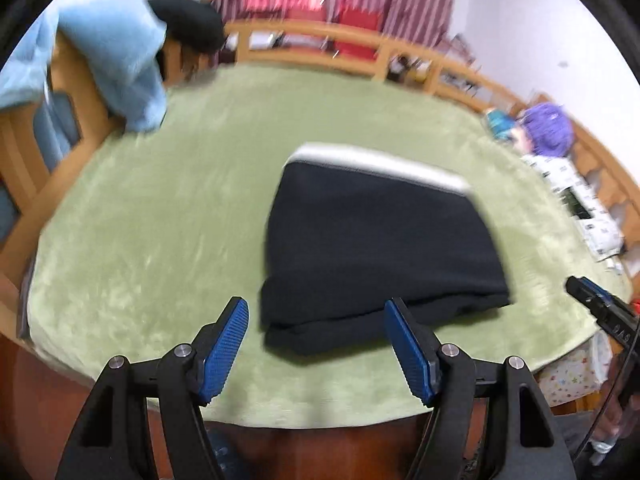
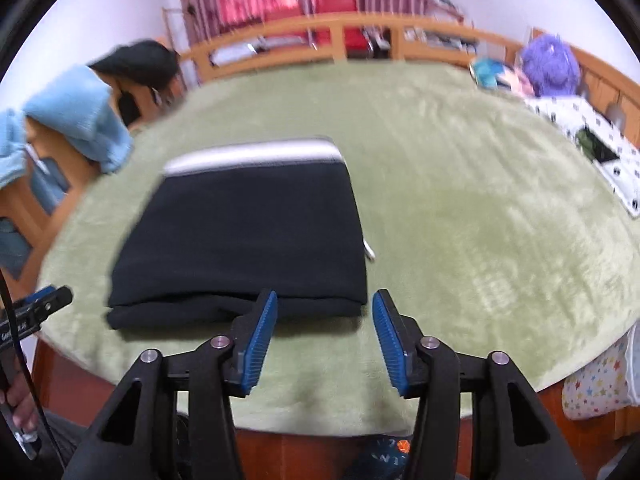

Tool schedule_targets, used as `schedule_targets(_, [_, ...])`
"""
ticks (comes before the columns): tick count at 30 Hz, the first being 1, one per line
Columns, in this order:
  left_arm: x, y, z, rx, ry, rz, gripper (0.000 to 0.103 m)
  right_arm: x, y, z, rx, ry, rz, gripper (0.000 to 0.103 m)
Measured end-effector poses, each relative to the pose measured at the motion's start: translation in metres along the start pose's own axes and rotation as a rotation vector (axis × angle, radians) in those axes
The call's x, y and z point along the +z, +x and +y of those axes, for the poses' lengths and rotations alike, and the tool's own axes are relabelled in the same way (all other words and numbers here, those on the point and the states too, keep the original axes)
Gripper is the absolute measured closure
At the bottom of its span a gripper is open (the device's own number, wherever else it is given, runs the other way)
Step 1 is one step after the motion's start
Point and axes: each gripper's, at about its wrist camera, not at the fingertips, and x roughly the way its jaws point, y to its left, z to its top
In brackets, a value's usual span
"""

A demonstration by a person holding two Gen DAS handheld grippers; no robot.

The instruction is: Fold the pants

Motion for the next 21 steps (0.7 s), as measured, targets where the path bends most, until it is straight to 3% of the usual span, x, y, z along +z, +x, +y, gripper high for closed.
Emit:
schedule_targets(2, [0.006,-0.022,-0.013,-0.040,0.014,-0.034,0.034,0.003,-0.031,0.002,0.002,0.005,-0.087,0.044])
schedule_targets(4, [0.006,-0.039,-0.022,-0.047,0.026,-0.068,0.032,0.007,-0.058,0.002,0.034,0.019,-0.148,0.027])
schedule_targets(7, [0.010,-0.056,-0.033,-0.057,0.043,-0.119,0.027,0.007,-0.081,-0.001,0.075,0.036,-0.206,0.019])
schedule_targets(8, [0.013,-0.059,-0.038,-0.065,0.049,-0.135,0.022,0.008,-0.082,-0.002,0.074,0.036,-0.208,0.018])
schedule_targets(11, [0.016,-0.060,-0.050,-0.083,0.071,-0.158,0.021,0.013,-0.074,-0.004,0.040,0.031,-0.192,0.017])
schedule_targets(15, [0.004,-0.055,-0.059,-0.052,0.086,-0.186,0.018,0.012,-0.067,-0.009,0.014,0.026,-0.215,0.001])
schedule_targets(21, [-0.002,-0.049,-0.058,-0.019,0.062,-0.173,0.018,0.008,-0.055,-0.019,-0.017,0.034,-0.182,0.001])
